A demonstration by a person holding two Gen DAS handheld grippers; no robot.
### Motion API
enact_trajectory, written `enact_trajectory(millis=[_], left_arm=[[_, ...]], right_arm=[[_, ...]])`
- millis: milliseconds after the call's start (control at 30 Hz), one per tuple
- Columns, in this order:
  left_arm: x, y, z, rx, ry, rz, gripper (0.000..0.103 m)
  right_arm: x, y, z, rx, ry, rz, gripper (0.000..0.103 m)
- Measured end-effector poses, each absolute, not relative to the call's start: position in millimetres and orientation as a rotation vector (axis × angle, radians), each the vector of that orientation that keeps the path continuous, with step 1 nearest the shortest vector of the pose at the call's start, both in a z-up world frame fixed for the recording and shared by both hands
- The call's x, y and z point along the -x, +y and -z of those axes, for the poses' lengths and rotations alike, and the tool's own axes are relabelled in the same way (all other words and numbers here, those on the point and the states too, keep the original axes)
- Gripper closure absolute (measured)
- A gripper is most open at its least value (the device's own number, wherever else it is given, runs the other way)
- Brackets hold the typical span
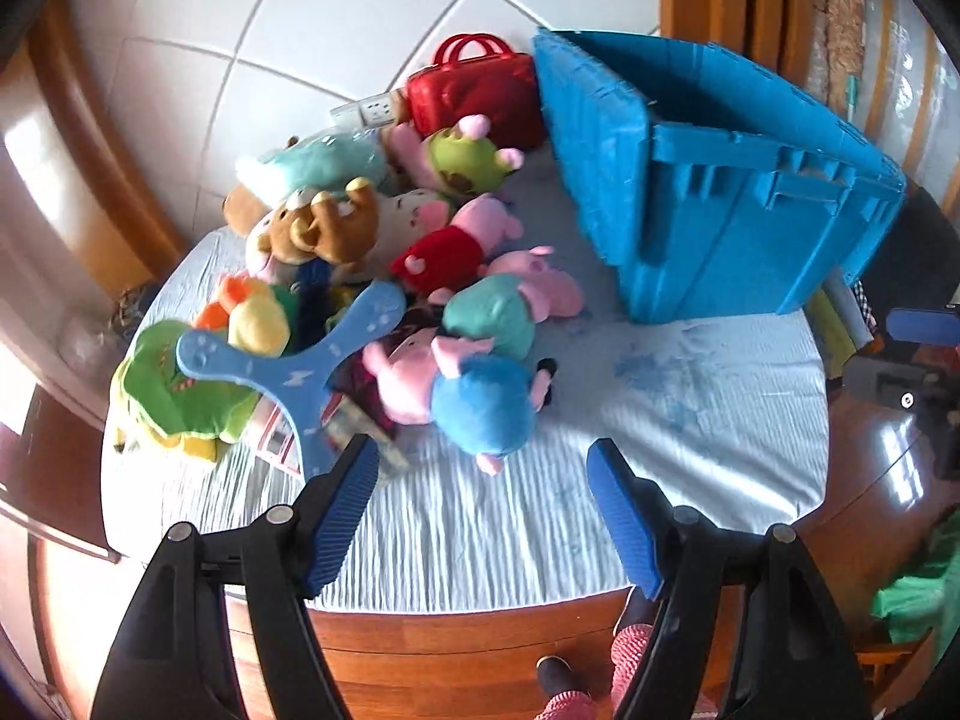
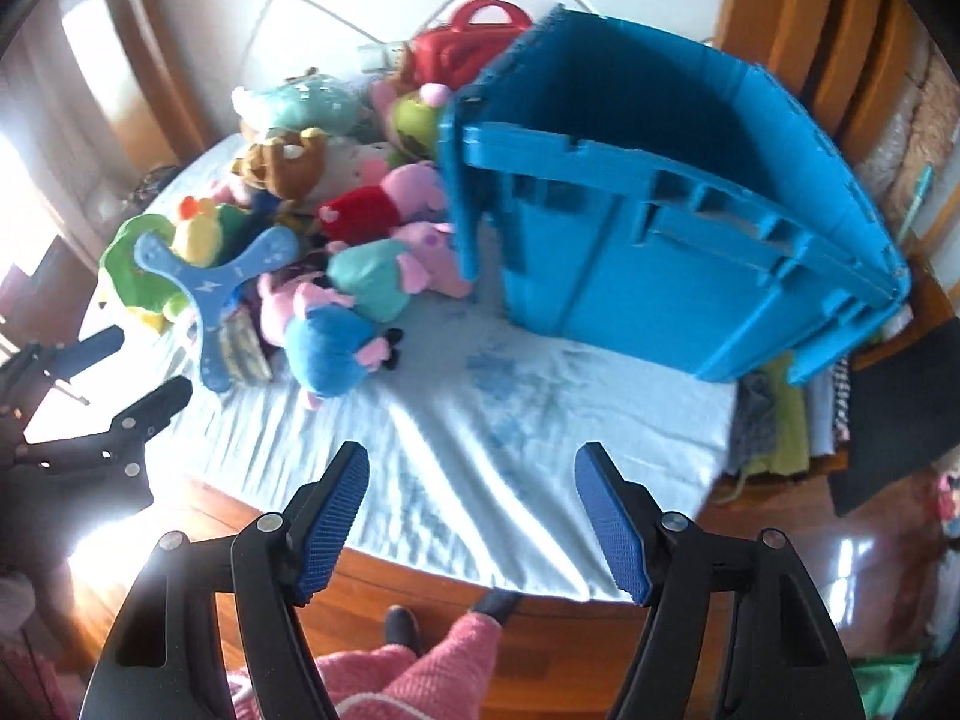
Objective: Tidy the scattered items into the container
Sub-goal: 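Lift both tools out of the crate and back toward the toy pile, then reach the left tool to the blue boomerang while the right tool reaches the pink pig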
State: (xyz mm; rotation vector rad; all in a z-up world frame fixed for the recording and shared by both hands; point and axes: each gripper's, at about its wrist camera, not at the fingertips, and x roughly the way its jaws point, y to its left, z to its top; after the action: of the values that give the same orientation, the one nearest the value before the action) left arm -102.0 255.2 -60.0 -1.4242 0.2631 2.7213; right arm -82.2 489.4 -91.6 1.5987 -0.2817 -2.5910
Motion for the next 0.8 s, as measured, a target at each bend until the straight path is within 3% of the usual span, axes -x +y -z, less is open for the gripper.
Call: enact_trajectory(millis=[333, 433, 800], left_arm=[[66.1, 182.4, 94.1, 1.399, 0.144, -2.836, 0.031], [55.3, 164.4, 105.3, 1.398, 0.109, -2.861, 0.031], [46.5, 122.8, 143.7, 1.447, -0.012, -2.908, 0.031]], right_arm=[[71.2, 429.1, 113.5, -1.45, -0.172, 2.643, 0.025], [68.0, 418.0, 124.1, -1.43, -0.181, 2.646, 0.016], [72.4, 397.5, 160.2, -1.451, -0.209, 2.655, 0.016]])
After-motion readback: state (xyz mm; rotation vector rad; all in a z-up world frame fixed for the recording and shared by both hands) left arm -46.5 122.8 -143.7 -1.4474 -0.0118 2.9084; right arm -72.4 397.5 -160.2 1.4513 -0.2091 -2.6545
